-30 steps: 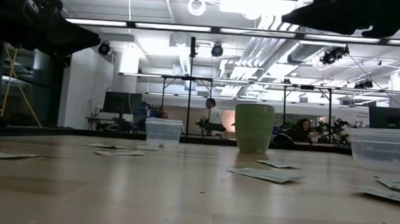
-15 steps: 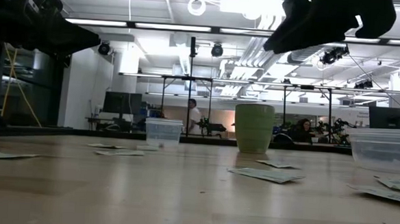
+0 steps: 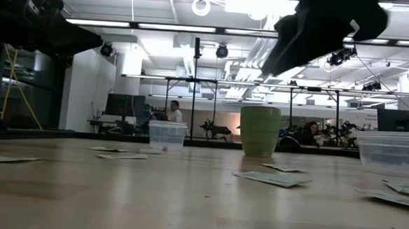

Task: Pick and place items into bin
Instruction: Put the white sweetener packet into the right transparent bin

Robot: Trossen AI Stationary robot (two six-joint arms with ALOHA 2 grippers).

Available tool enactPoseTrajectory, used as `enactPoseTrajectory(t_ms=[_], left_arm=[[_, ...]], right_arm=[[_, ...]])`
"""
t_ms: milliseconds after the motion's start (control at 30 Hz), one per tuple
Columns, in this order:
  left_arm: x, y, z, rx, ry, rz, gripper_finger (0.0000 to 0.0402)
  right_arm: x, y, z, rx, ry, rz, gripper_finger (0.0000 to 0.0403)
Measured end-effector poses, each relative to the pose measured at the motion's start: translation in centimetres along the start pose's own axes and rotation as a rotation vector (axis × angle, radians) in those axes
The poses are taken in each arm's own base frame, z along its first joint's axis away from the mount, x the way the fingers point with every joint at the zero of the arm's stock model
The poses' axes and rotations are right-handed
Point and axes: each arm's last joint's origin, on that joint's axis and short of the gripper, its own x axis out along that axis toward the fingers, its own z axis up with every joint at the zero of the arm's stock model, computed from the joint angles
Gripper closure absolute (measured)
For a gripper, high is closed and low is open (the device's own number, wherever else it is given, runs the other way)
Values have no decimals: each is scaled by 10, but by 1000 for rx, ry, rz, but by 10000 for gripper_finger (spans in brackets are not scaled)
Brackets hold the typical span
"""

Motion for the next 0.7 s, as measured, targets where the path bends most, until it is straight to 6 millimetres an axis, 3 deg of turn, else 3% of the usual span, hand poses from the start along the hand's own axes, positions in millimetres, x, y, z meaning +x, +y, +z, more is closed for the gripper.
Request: enactPoseTrajectory(t_ms=[200,700], left_arm=[[0,0,0,1,4,0,309],[0,0,-1,1,6,0,309]], right_arm=[[12,7,-4,-20,35,36,131],[44,19,-19,-49,153,150,128]])
